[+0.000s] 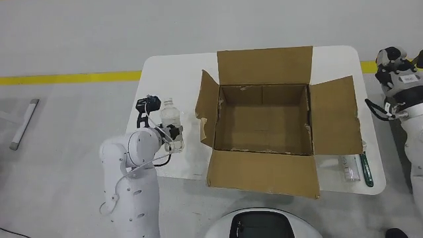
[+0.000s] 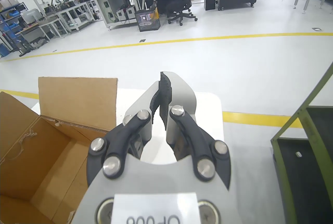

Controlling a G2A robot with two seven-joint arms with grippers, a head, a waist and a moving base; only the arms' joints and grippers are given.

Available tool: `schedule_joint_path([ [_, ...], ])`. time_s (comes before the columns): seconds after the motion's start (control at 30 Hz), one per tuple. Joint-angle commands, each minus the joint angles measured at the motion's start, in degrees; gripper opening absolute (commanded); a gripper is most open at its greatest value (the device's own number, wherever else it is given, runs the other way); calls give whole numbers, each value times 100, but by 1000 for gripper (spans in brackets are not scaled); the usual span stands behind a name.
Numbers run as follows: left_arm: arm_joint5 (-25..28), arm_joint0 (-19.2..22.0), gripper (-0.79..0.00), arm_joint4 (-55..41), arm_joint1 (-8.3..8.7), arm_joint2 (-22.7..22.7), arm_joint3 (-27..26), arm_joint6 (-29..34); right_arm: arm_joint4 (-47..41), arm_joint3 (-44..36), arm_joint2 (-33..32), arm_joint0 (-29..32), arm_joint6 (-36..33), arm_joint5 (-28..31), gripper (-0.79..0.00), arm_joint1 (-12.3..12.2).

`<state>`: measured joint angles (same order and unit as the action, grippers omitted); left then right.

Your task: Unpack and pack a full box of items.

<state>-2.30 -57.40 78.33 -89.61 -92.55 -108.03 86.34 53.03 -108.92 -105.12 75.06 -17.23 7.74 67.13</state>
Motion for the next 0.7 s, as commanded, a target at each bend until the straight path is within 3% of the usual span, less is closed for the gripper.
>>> schedule_joint_path([
  [0.0,-352,199,-785,-515,-7,-112,-290,144,-11,-6,6,-1,2,27,-785,-5],
  [0.13,-563,687,-785,-1255,9,-148,-597,166,118,-55,118,36,-39,132,-785,-17],
  [0.27,-532,1168,-785,-1823,52,33,-531,166,427,-161,262,112,15,391,-785,-35],
  [0.5,-844,1904,-785,-2745,153,649,-194,166,1000,-298,327,301,335,494,-785,-55],
  [0.67,-1141,2199,-785,-3320,225,1280,171,166,1163,-294,147,345,508,421,-785,-72],
])
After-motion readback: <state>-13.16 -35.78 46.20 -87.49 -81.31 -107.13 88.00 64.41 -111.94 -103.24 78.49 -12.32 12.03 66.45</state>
